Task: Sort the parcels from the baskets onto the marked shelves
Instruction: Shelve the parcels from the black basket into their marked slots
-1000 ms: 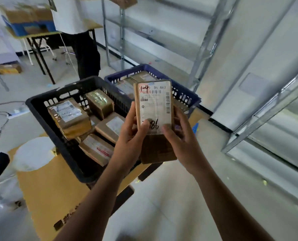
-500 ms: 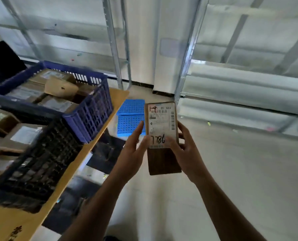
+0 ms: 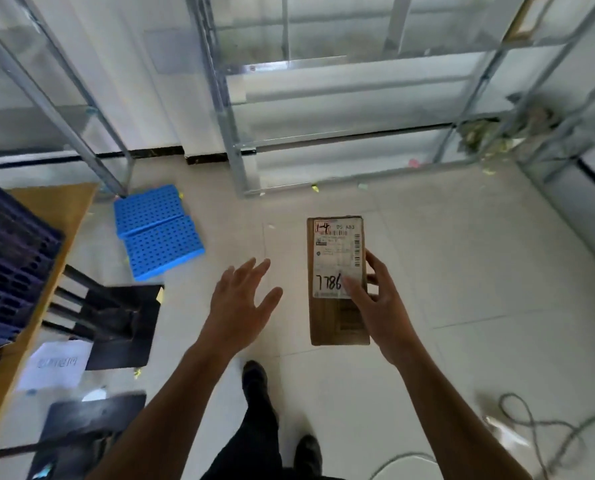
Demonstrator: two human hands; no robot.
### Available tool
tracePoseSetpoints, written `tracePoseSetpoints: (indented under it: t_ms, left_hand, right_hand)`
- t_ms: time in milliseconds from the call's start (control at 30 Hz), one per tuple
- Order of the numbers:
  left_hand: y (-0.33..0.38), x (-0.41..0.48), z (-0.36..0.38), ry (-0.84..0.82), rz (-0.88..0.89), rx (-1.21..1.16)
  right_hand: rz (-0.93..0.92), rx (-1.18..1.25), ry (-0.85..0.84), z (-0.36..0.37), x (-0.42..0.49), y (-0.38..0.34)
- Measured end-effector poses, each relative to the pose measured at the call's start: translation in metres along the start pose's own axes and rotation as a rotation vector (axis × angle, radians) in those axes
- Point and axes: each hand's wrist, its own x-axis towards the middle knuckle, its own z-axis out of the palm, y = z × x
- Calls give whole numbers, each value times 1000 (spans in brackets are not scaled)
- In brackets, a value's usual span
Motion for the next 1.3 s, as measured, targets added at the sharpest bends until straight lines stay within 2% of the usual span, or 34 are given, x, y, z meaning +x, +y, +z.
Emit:
tracePoseSetpoints:
  t_ms: [133, 533, 800, 1033, 1300]
  left_hand:
    - [21, 49, 15, -53, 86, 113]
    - [85, 230, 31, -158, 322, 184]
    - [152, 317, 65, -260, 420, 207]
    - [251, 393, 120, -284, 614, 280]
    - [399, 496, 182, -299, 710, 396]
  right_hand:
    - [30, 3, 65, -23, 24, 8]
    - [80, -59, 267, -73, 145, -30]
    - [116, 33, 444, -124, 190, -26]
    - [116, 115, 588, -212, 246, -15]
    - [58, 201, 657, -362, 337, -21]
